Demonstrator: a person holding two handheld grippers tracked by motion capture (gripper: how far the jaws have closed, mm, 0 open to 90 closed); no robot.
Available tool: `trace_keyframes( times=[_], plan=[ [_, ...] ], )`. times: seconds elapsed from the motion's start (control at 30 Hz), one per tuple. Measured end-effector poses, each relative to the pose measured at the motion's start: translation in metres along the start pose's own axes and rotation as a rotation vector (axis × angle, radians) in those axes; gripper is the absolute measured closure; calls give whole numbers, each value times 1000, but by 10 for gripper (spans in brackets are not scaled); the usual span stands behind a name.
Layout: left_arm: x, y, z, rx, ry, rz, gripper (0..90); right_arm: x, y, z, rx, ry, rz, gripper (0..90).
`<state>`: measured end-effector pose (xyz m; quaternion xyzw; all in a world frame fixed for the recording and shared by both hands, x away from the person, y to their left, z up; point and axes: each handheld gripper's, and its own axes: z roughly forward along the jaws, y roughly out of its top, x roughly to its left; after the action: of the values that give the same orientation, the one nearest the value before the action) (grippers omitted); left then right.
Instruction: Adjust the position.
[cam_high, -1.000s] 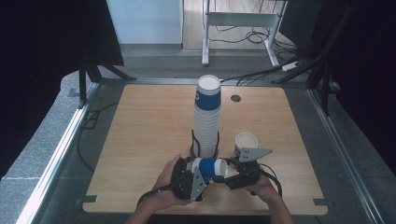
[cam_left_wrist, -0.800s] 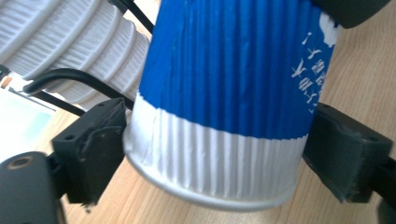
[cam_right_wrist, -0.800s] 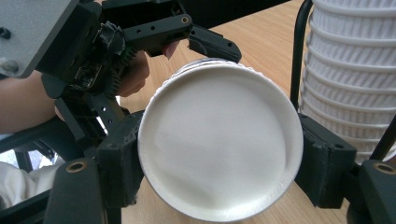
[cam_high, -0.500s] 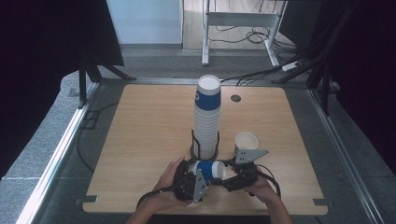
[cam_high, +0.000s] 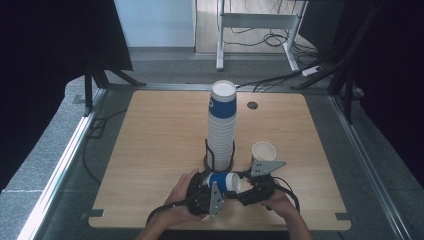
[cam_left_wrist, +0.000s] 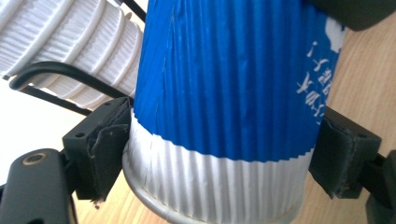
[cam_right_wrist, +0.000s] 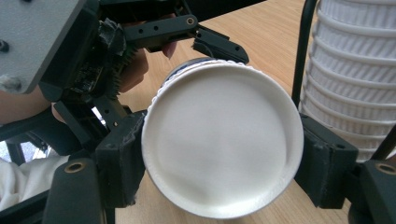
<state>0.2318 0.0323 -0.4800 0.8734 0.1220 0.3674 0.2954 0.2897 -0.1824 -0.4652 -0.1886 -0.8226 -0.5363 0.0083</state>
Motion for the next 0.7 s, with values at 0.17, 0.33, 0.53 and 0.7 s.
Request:
trace_keyframes(
  times=[0.17,0.33,0.53,0.7],
  plan=[
    [-1,0,0,12,11,16,158,1,0,1,4,-5,-6,263],
    [-1,0,0,14,34,33,159,2,1,-1,-10,-37,-6,247],
    [-2,-1,1,36,67,63,159,6,8,-15,20,-63,-47,237],
    [-3,0,3,44,74,75,159,6,19,-24,157,-62,-61,225]
  ],
)
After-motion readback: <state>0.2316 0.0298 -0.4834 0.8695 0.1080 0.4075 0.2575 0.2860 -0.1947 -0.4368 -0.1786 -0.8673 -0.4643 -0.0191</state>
